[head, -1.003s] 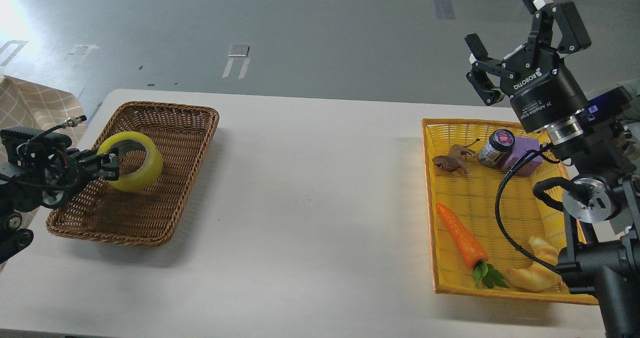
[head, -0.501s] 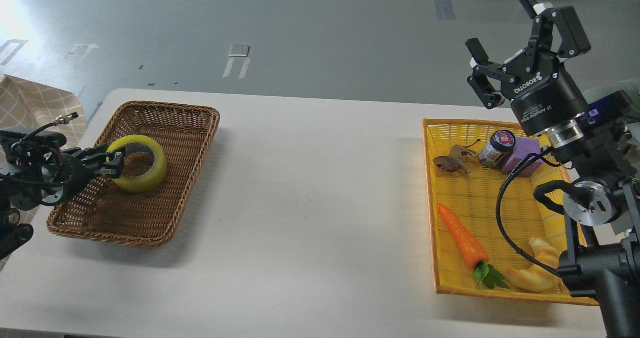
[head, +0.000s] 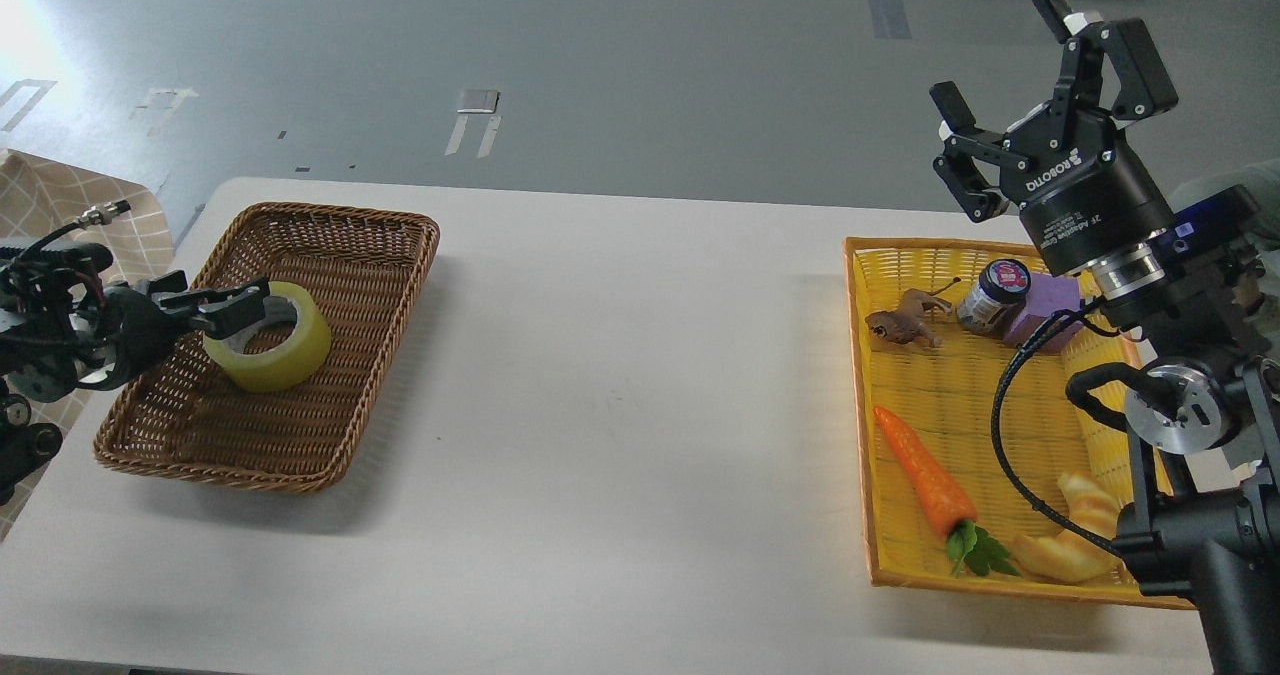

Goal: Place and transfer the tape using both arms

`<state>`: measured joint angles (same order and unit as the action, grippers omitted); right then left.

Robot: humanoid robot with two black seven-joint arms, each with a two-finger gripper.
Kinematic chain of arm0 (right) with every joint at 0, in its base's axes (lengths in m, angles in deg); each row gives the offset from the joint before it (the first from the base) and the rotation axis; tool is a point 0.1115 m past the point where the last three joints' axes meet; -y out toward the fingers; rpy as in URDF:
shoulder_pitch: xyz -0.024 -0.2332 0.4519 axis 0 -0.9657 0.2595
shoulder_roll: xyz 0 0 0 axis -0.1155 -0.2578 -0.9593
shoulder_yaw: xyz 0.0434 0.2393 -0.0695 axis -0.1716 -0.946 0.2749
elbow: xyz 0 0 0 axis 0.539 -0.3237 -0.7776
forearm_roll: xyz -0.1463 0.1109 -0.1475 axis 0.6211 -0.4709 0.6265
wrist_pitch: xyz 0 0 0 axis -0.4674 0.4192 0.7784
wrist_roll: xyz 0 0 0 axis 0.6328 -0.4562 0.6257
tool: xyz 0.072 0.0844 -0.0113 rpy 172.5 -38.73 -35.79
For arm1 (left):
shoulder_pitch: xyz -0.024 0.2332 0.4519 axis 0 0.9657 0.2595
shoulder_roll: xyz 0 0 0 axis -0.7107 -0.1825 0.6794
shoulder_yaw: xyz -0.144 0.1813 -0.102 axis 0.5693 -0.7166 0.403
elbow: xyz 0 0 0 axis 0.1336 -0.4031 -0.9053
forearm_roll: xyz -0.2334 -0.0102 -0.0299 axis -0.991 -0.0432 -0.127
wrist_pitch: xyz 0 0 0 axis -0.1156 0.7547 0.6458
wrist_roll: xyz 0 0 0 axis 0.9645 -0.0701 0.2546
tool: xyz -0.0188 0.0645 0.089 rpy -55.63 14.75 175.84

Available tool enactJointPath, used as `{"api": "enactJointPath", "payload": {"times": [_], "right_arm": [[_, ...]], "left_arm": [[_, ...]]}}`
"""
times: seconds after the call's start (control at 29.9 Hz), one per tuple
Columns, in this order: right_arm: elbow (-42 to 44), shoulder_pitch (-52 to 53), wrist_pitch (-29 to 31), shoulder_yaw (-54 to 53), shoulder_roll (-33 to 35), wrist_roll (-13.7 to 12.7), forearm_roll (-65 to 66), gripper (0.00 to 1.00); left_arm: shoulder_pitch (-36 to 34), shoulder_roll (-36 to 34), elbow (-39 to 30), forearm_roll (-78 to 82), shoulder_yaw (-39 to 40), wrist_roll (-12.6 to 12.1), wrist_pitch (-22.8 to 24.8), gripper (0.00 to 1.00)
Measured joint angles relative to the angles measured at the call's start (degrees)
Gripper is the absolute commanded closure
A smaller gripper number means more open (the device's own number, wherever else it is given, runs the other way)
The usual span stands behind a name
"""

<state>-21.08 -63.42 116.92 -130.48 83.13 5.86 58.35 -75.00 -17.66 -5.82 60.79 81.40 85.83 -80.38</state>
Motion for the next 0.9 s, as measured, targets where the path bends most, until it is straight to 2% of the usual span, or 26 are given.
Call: {"api": "enactJointPath", "payload": {"times": [0.27,0.5,0.6,0.9], "right_arm": [[0.0,0.0,0.0,0.13,-0.01,0.0,0.0,0.0],[0.0,0.0,0.0,0.35,0.09,0.0,0.08,0.0],[0.08,0.0,0.0,0.38,0.1,0.0,0.09,0.0],[0.09,0.03,0.0,0.32,0.25,-0.26,0.11,0.0]], "left_arm": [[-5.2,3.22,-1.15,-21.47,0.34,0.37,0.31,0.02],[-6.29,9.76,-5.12,-35.37,5.06,6.88,0.55,0.02],[-6.3,14.7,-6.47,-37.64,9.35,8.28,0.58,0.02],[-5.27,32.63,-9.73,-39.59,23.74,9.5,0.6,0.02]]}}
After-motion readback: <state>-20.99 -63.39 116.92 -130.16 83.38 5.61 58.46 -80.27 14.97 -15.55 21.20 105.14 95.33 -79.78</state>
